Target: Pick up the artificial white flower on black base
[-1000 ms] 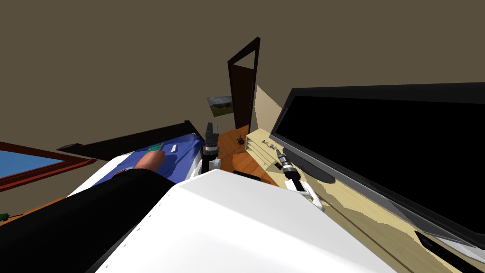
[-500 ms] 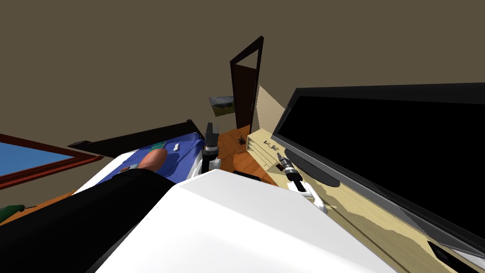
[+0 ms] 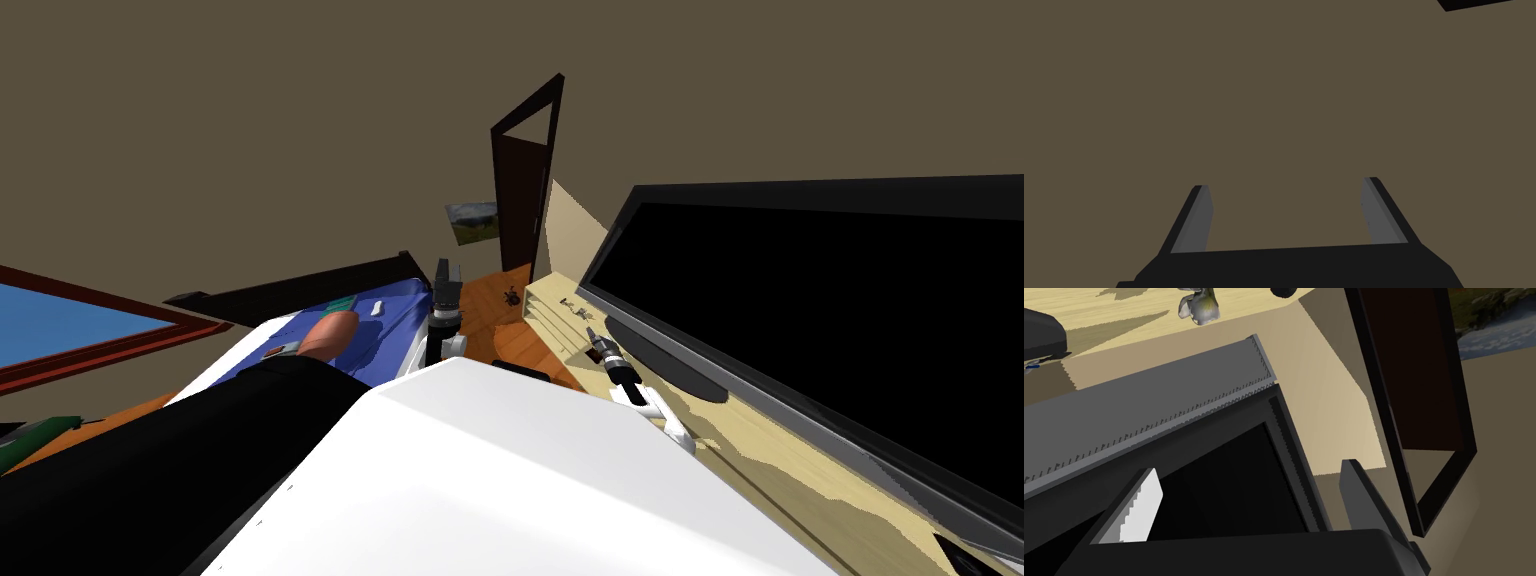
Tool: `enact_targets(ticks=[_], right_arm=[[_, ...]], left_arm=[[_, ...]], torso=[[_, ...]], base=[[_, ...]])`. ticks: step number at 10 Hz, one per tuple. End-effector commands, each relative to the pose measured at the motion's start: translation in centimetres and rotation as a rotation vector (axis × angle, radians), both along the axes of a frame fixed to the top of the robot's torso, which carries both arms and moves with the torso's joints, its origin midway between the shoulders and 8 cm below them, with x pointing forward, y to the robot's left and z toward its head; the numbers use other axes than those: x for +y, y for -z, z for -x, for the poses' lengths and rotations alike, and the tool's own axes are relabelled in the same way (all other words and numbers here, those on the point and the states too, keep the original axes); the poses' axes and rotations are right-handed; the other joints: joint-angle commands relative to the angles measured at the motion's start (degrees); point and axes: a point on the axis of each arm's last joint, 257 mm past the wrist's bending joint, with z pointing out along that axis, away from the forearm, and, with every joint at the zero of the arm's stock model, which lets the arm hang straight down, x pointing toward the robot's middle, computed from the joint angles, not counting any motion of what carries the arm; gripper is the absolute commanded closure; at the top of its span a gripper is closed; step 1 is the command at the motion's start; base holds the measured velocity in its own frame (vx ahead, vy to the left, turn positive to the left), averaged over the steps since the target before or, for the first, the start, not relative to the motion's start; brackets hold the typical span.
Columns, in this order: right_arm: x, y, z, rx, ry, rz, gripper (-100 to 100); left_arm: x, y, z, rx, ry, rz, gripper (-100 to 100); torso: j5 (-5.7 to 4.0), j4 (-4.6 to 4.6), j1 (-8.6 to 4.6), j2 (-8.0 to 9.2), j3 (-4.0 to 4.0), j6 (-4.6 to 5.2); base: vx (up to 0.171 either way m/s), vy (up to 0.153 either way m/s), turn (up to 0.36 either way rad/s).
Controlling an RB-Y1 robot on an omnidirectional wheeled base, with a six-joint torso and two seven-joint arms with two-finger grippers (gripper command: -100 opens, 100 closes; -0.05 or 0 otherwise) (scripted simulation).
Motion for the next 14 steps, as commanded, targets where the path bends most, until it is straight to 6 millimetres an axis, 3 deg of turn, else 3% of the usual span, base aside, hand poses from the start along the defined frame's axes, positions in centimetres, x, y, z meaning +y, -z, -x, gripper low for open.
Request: enact_targets(ticks=[1, 5, 6, 8, 14], right_arm=[[0.0, 0.0, 0.0, 0.001, 0.001, 0.000, -100], [0.0, 0.0, 0.0, 0.001, 0.001, 0.000, -100], [-1.5, 2.1, 1.8, 0.068, -0.001, 0.090, -100], [-2.9, 3.4, 2.9, 0.112, 0.000, 0.153, -100], [-9.8, 8.1, 9.0, 0.325, -0.007, 0.462, -100]], left_arm=[[0.0, 0.0, 0.0, 0.000, 0.000, 0.000, 0], [0.0, 0.0, 0.0, 0.000, 0.000, 0.000, 0], [0.0, 0.0, 0.0, 0.000, 0.000, 0.000, 0], [0.0, 0.0, 0.0, 0.000, 0.000, 0.000, 0], [0.0, 0.0, 0.0, 0.000, 0.000, 0.000, 0]], torso=[[0.00, 0.00, 0.00, 0.00, 0.00, 0.00], [0.00, 0.00, 0.02, -0.01, 0.00, 0.00], [0.00, 0.00, 0.01, 0.00, 0.00, -0.01], [0.06, -0.07, 0.27, -0.34, -0.19, -0.03], [0.09, -0.07, 0.38, -0.34, -0.19, -0.02]], base=[[-0.005, -0.012, -0.034], [0.000, 0.000, 0.000], [0.070, 0.064, 0.202], [0.099, 0.080, 0.139], [0.108, 0.081, 0.108]])
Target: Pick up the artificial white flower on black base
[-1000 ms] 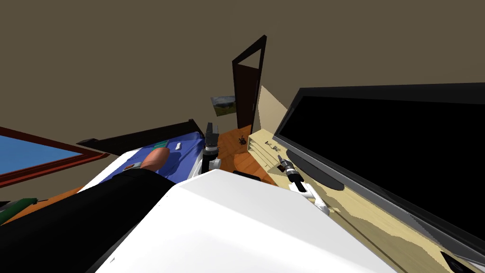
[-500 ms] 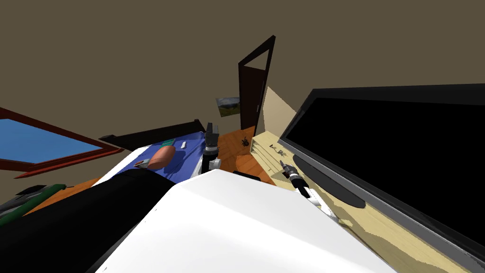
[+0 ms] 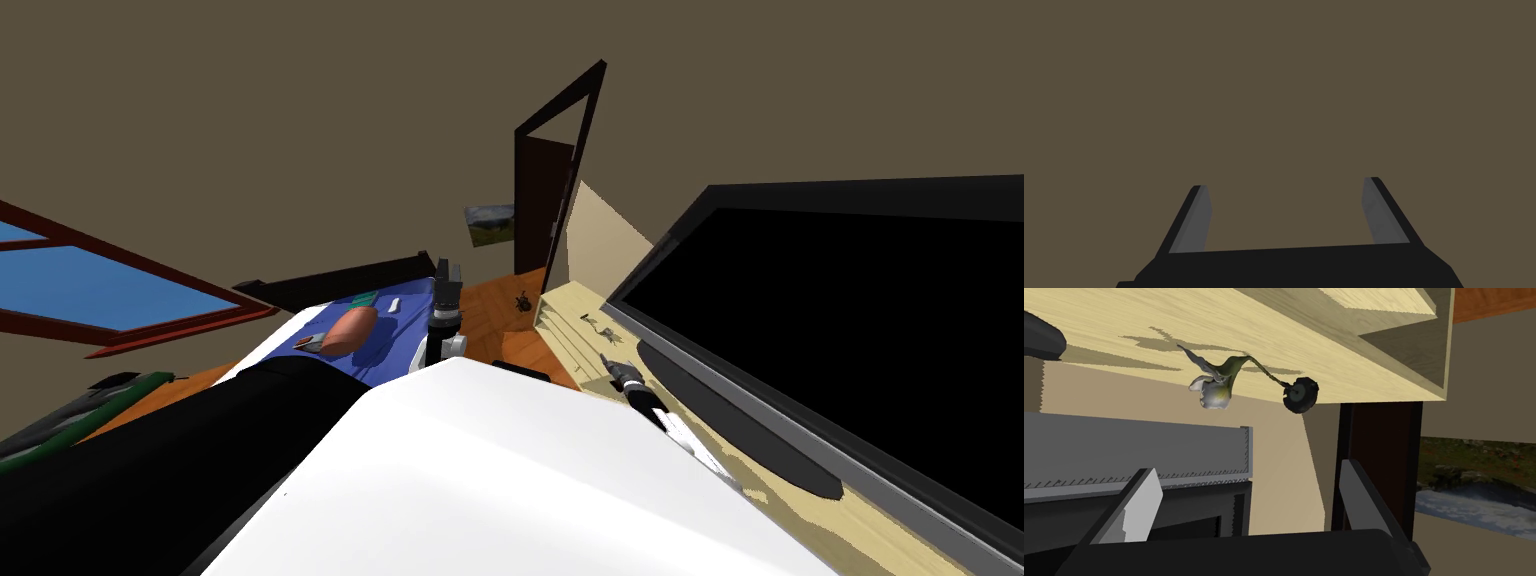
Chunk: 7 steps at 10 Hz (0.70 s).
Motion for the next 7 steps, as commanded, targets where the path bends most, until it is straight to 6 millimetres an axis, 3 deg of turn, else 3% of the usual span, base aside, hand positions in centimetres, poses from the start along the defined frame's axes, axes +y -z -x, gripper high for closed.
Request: enact_targets(ticks=[1, 3, 4, 7], right_arm=[[-1.9, 1.0, 1.9, 0.062, -0.004, 0.084, -100], [-4.2, 2.3, 4.4, 0.142, -0.017, 0.187, -100], [-4.2, 2.3, 4.4, 0.142, -0.017, 0.187, -100], [-7.5, 4.0, 8.6, 0.271, -0.048, 0.343, -100]], left_arm=[[0.0, 0.0, 0.0, 0.000, 0.000, 0.000, 0], [0.0, 0.0, 0.0, 0.000, 0.000, 0.000, 0], [0.0, 0.0, 0.0, 0.000, 0.000, 0.000, 0], [0.0, 0.0, 0.0, 0.000, 0.000, 0.000, 0]], torso=[[0.00, 0.00, 0.00, 0.00, 0.00, 0.00], [-0.02, -0.02, -0.09, -0.07, -0.04, 0.00], [-0.04, -0.03, -0.14, -0.09, -0.06, 0.00], [-0.03, 0.01, -0.07, 0.05, 0.03, 0.00]], base=[[0.114, 0.076, 0.112], [0.133, 0.049, 0.107], [0.078, 0.043, 0.031], [0.099, 0.058, 0.102]])
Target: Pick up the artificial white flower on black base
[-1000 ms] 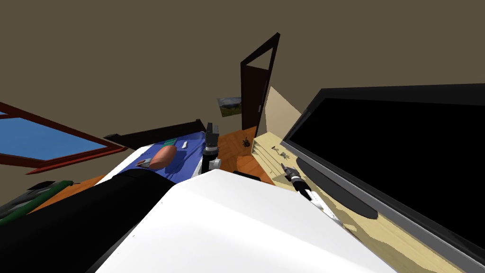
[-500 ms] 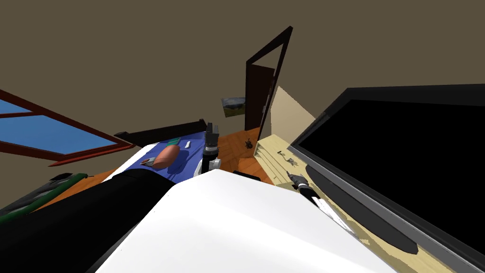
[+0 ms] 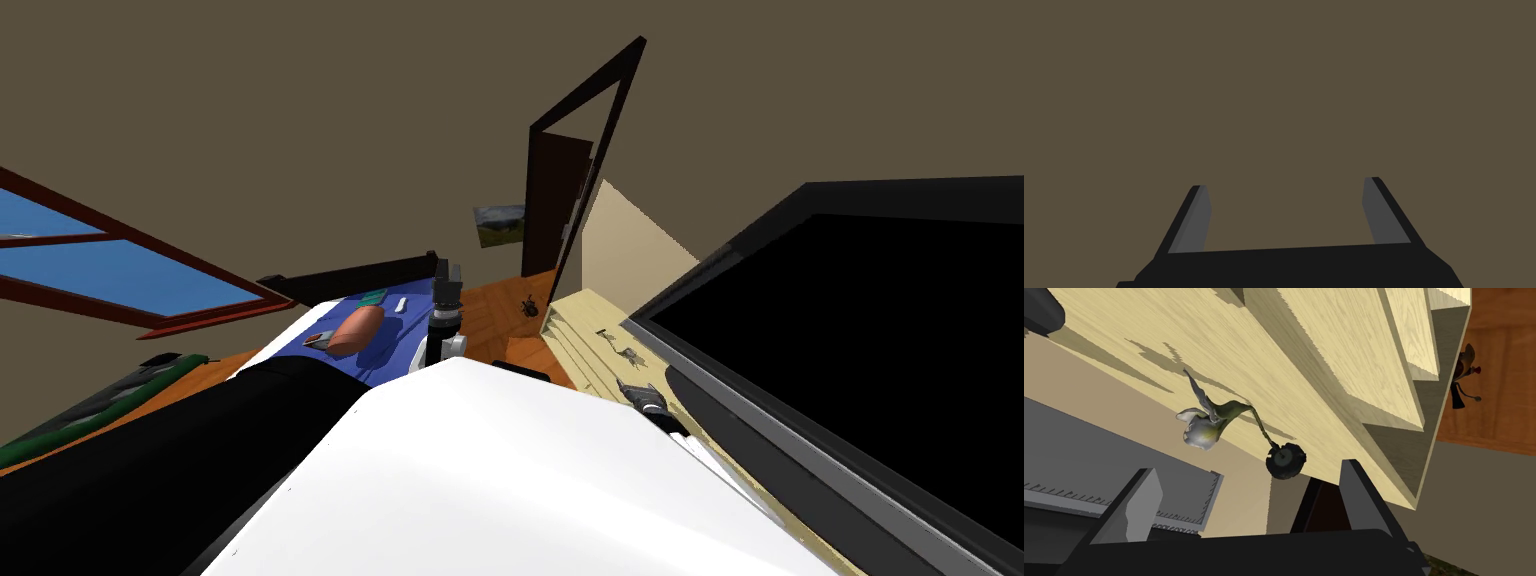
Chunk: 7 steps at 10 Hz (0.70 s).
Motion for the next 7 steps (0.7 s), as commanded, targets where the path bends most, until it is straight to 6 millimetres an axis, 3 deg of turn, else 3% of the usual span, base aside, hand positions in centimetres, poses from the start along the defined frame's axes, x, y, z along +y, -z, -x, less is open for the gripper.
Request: enact_targets(ticks=[1, 2, 3, 7], right_arm=[[-1.8, 0.9, 2.4, 0.073, -0.021, 0.085, -100], [-2.8, 1.2, 3.8, 0.119, -0.035, 0.135, -100], [-2.8, 1.2, 3.8, 0.119, -0.035, 0.135, -100], [-6.8, 2.1, 9.5, 0.298, -0.103, 0.327, -100]], left_arm=[[0.0, 0.0, 0.0, 0.000, 0.000, 0.000, 0], [0.0, 0.0, 0.0, 0.000, 0.000, 0.000, 0], [0.0, 0.0, 0.0, 0.000, 0.000, 0.000, 0], [0.0, 0.0, 0.0, 0.000, 0.000, 0.000, 0]], torso=[[0.00, 0.00, 0.00, 0.00, 0.00, 0.00], [-0.02, -0.01, 0.00, -0.08, -0.04, -0.02], [-0.01, -0.03, 0.05, -0.13, -0.07, -0.01], [-0.03, -0.01, -0.05, -0.06, -0.04, -0.01]], base=[[0.143, 0.055, 0.111], [0.158, 0.069, 0.152], [0.105, 0.051, 0.031], [0.121, 0.037, 0.118]])
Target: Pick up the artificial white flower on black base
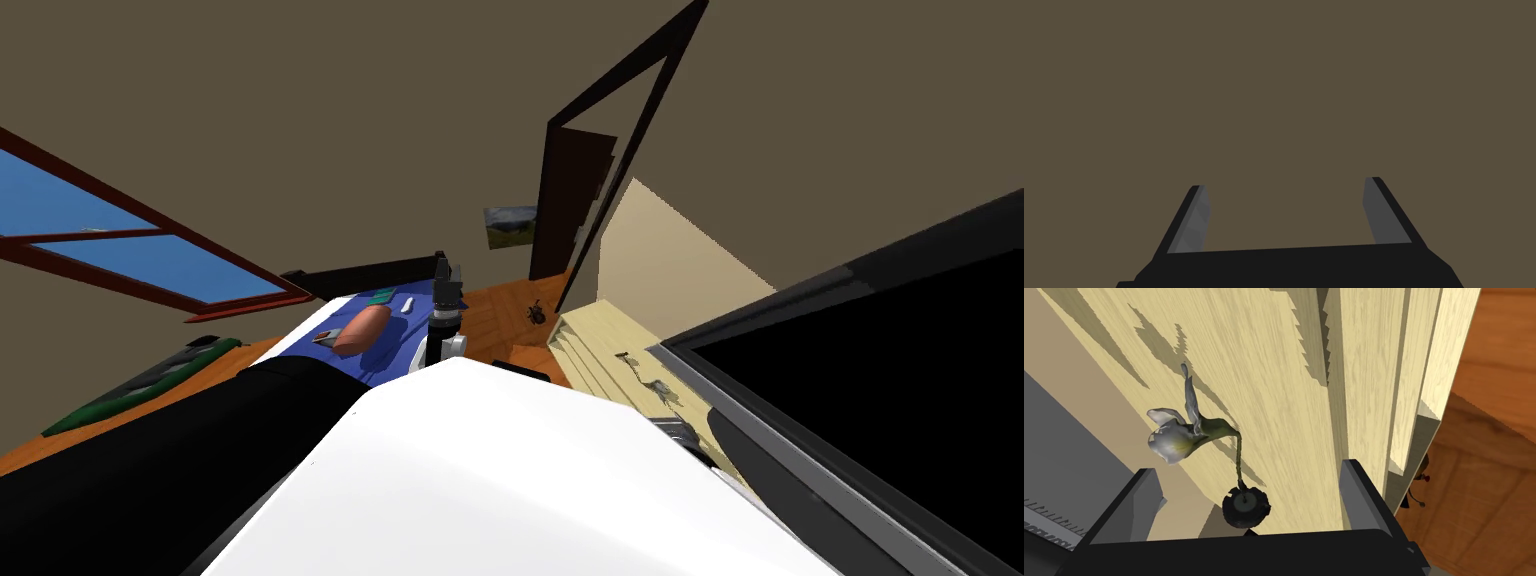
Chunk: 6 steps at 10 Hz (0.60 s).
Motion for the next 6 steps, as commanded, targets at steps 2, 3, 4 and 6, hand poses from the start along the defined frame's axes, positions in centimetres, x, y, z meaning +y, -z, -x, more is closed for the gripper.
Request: enact_targets(ticks=[2, 3, 4, 6], right_arm=[[-2.2, 0.1, 3.6, 0.115, -0.047, 0.117, -100], [-3.0, 0.1, 4.8, 0.155, -0.065, 0.156, -100], [-3.7, 0.0, 5.9, 0.194, -0.083, 0.193, -100], [-5.1, -0.2, 8.0, 0.265, -0.117, 0.261, -100]], left_arm=[[0.0, 0.0, 0.0, 0.000, 0.000, 0.000, 0], [0.0, 0.0, 0.0, 0.000, 0.000, 0.000, 0], [0.0, 0.0, 0.0, 0.000, 0.000, 0.000, 0], [0.0, 0.0, 0.0, 0.000, 0.000, 0.000, 0]], torso=[[-0.01, -0.01, -0.01, -0.04, -0.02, 0.00], [-0.01, -0.01, -0.01, -0.05, -0.03, 0.01], [-0.02, -0.01, -0.11, -0.05, -0.03, 0.00], [-0.02, -0.01, -0.05, -0.02, -0.02, 0.00]], base=[[0.152, 0.035, 0.112], [0.154, 0.003, 0.110], [0.161, 0.019, 0.111], [0.135, 0.019, 0.097]])
